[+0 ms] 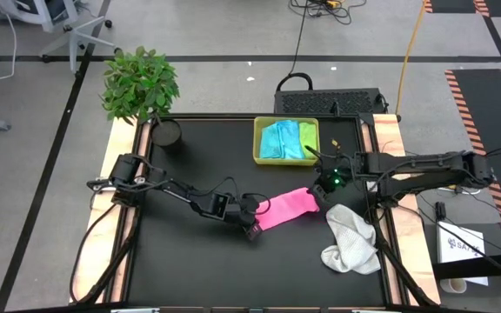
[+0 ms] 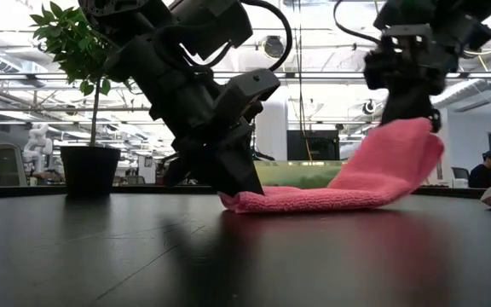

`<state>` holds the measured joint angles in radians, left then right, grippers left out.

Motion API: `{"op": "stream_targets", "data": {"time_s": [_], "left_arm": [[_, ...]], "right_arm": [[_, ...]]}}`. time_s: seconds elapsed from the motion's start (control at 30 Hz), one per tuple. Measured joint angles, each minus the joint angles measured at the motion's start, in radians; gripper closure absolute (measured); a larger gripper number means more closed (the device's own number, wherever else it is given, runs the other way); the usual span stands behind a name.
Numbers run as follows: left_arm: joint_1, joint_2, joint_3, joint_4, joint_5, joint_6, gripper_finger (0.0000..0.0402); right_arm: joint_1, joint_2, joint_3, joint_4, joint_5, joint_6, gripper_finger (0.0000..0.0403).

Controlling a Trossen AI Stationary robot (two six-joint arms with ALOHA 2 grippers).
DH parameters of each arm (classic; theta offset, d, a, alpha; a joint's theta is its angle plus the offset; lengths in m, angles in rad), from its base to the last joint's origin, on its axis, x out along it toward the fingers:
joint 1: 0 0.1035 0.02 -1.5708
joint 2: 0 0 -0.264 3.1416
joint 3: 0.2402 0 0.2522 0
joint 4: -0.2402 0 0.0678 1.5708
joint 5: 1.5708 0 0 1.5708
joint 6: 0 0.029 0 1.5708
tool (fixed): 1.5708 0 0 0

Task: Fold microfiber towels
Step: Fold the pink microfiber cloth

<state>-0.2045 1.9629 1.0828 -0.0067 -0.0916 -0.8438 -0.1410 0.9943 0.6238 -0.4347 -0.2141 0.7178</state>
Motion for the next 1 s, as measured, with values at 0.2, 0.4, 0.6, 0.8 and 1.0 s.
{"op": "stream_targets", "data": {"time_s": [0.2, 0.4, 0.6, 0.8, 1.0], "left_arm": [[0.019, 0.0, 0.0, 0.009, -0.015, 0.004, 0.0376], [0.028, 0.0, 0.0, 0.009, -0.015, 0.008, 0.0376], [0.03, 0.0, 0.0, 0.024, -0.026, 0.012, 0.0376], [0.03, 0.0, 0.0, 0.036, -0.044, 0.012, 0.0376], [0.03, 0.0, 0.0, 0.032, -0.026, 0.012, 0.0376]], "right_arm": [[0.033, 0.123, 0.039, 0.214, -0.053, 0.059, 0.0403], [0.086, 0.279, 0.039, 0.518, -0.093, 0.174, 0.0403], [0.11, 0.42, 0.038, 0.786, -0.104, 0.241, 0.0403], [0.11, 0.512, 0.076, 0.923, -0.104, 0.253, 0.0403], [0.11, 0.557, 0.094, 0.918, -0.104, 0.24, 0.0403]]}}
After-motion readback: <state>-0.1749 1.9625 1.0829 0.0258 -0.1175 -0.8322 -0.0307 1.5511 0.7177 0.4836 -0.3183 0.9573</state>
